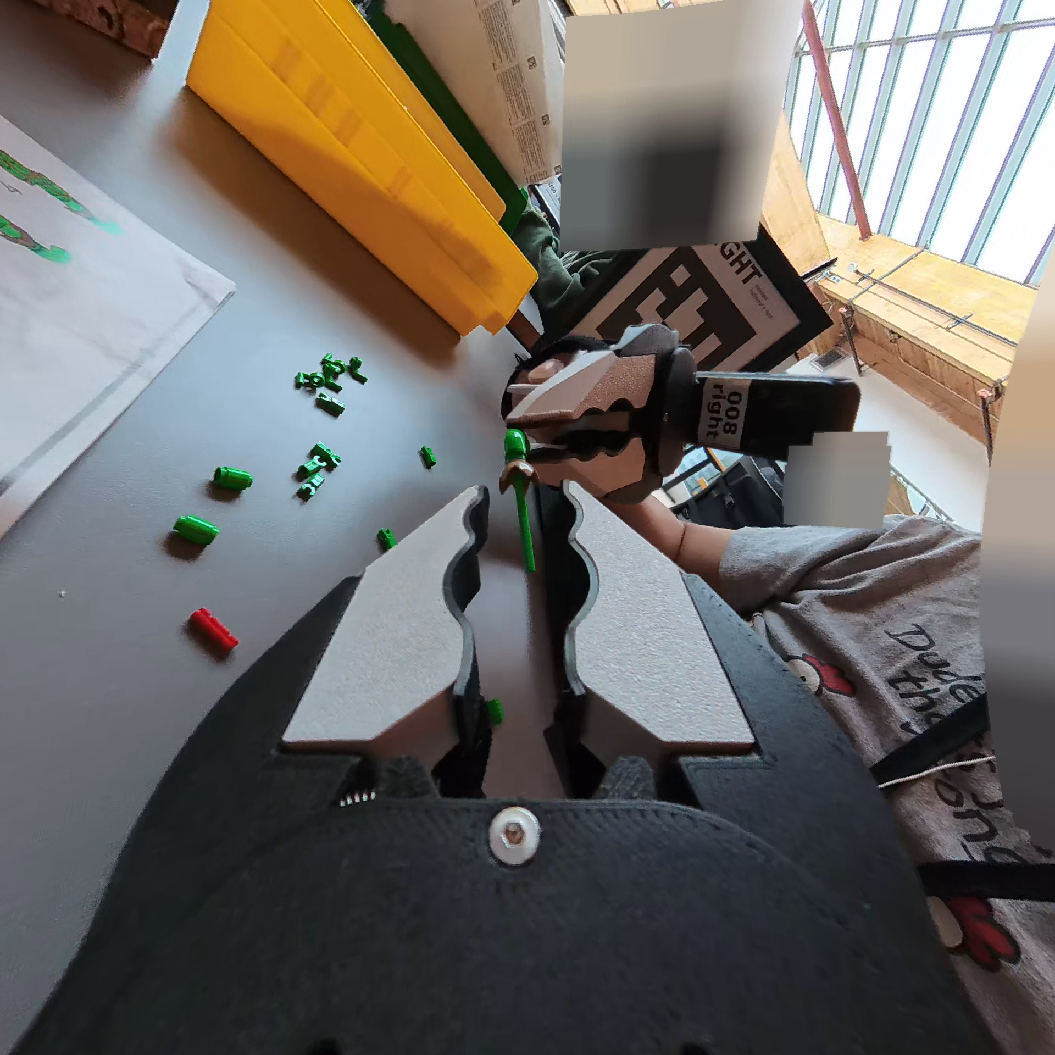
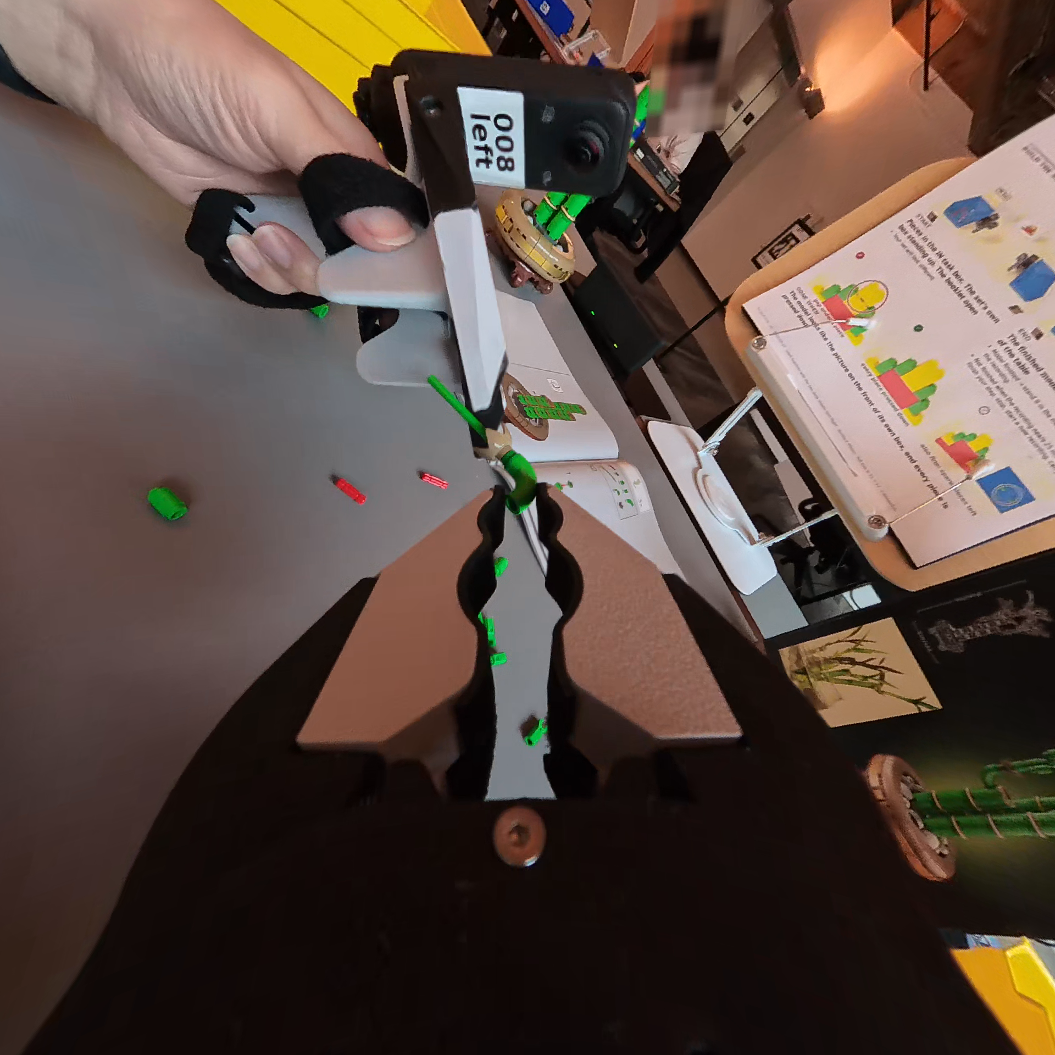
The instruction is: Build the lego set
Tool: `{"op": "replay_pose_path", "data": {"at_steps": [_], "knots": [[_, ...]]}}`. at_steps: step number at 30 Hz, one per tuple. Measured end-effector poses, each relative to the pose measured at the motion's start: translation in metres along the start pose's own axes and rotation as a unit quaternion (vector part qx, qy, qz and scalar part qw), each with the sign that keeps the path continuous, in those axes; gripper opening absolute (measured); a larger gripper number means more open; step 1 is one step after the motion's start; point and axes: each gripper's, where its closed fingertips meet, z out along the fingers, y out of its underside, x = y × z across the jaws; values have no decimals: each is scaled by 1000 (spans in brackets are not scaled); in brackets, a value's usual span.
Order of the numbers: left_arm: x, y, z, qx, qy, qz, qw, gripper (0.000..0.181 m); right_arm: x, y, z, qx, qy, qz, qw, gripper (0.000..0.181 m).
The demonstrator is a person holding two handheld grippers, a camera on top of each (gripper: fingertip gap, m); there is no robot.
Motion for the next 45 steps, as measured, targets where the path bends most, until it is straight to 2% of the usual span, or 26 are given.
{"op": "replay_pose_path", "data": {"at_steps": [2,8,15,18,21,25,28,45], "knots": [[2,1,2,-1,6,2,1000,11,-2,-3,0,4,2,-7,1000,8],[8,1,3,-2,14,11,1000,11,-2,-8,-4,18,7,-11,1000,8],[15,0,0,-8,9,43,999,10,-4,-17,-6,65,-24,61,996,12],[15,0,0,-9,13,44,999,10,-6,-11,-1,51,-33,74,995,13],[14,1,0,-12,19,38,999,10,-6,-10,0,51,-36,80,995,7],[11,3,0,-23,8,47,999,10,-7,-13,1,63,-46,103,992,17],[7,8,2,-39,-8,60,997,11,-10,-12,3,53,-48,90,993,9],[8,16,2,-65,1,34,997,11,-20,-8,2,32,-73,81,994,7]]}}
